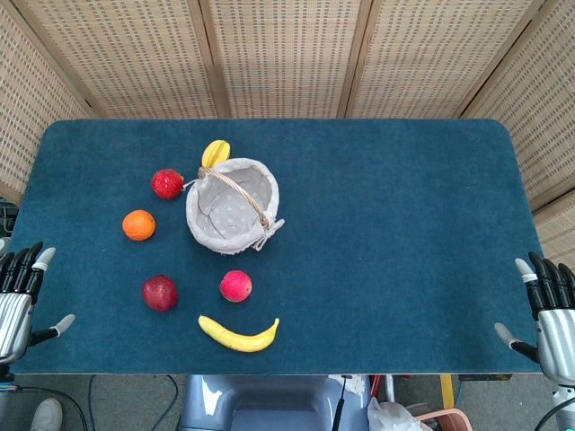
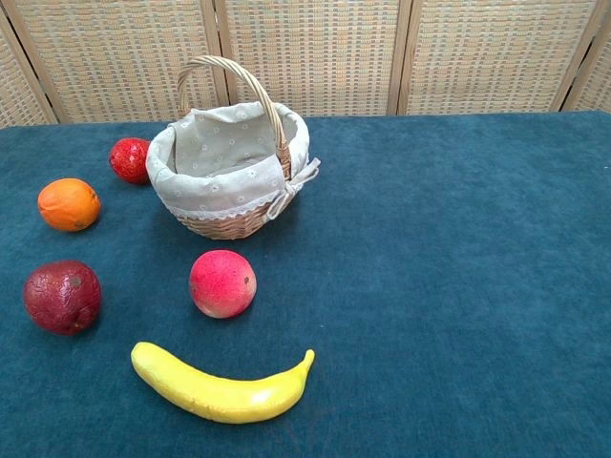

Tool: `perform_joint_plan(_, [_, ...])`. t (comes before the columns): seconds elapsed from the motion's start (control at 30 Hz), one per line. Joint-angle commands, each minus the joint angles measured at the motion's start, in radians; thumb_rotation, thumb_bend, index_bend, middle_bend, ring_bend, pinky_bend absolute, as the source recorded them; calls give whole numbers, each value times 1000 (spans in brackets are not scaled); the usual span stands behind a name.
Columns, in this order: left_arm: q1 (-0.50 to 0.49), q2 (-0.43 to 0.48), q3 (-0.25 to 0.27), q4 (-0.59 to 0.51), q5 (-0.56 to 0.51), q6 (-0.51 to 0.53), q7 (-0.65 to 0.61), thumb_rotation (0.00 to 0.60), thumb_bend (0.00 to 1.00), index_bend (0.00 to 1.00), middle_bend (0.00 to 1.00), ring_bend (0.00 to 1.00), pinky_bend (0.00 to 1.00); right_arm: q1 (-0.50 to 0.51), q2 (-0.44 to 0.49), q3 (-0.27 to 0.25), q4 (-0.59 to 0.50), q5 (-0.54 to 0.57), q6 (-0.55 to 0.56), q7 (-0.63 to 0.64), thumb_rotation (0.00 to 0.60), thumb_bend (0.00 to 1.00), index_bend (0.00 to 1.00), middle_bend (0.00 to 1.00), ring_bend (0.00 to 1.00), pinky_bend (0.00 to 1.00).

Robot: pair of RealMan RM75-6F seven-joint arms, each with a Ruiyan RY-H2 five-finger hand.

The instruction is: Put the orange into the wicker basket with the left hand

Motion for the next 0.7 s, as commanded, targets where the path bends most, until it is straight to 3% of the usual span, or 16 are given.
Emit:
perform_joint_plan(0.03, [-1, 6, 4, -2, 3, -5, -12, 600, 0, 0, 0, 0, 0, -1, 2, -3, -3, -4, 0, 4, 600, 0, 0, 0, 0, 0])
perform_joint_plan(0.17, [-19, 11, -7, 9, -23, -41, -31, 600, 0, 0, 0, 0, 0, -1, 7, -6, -2, -10, -2, 16, 600, 0, 0, 0, 0, 0])
perform_joint_plan(0.23, [-66, 4, -34, 45, -56, -106, -47, 600, 0, 0, 0, 0, 0, 0, 10, -6, -1, -7, -7, 25, 600, 0, 0, 0, 0, 0])
perform_joint_plan(0.3, [-157, -33, -86, 145, -91, -219, -119, 600, 0, 0, 0, 0, 0, 3, 16, -5, -8, 6, -22, 28, 600, 0, 0, 0, 0, 0])
perform_joint_plan(0.4, [-253, -102, -120, 311, -89, -326, -247, 600, 0, 0, 0, 0, 44, 9, 19, -3, -15, 17, -39, 25, 600, 0, 0, 0, 0, 0])
perform_joint_plan(0.57, [-403, -240, -134, 582, -120, -545, -393, 600, 0, 0, 0, 0, 82, 22, 15, 3, -17, 41, -68, 10, 600, 0, 0, 0, 0, 0])
perform_joint_plan(0.7, [-457, -307, -131, 695, -123, -610, -435, 600, 0, 0, 0, 0, 82, 30, 11, 6, -15, 58, -87, 2, 600, 0, 0, 0, 0, 0])
